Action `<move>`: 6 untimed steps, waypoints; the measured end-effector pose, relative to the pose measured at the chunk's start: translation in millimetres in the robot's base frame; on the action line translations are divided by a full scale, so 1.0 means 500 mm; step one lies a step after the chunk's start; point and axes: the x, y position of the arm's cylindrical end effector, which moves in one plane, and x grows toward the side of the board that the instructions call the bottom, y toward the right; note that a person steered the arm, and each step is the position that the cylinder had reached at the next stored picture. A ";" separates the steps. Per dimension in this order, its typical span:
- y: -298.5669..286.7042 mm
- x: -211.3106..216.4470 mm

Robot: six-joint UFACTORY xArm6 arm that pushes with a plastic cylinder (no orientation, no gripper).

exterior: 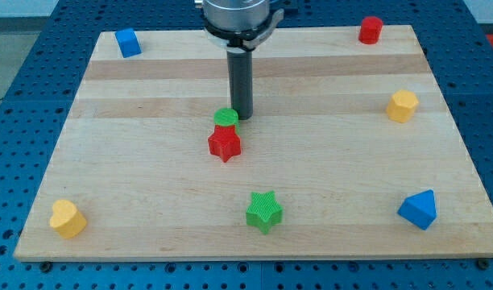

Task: Push the red star towards the left side of the board

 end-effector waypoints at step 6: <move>-0.225 0.120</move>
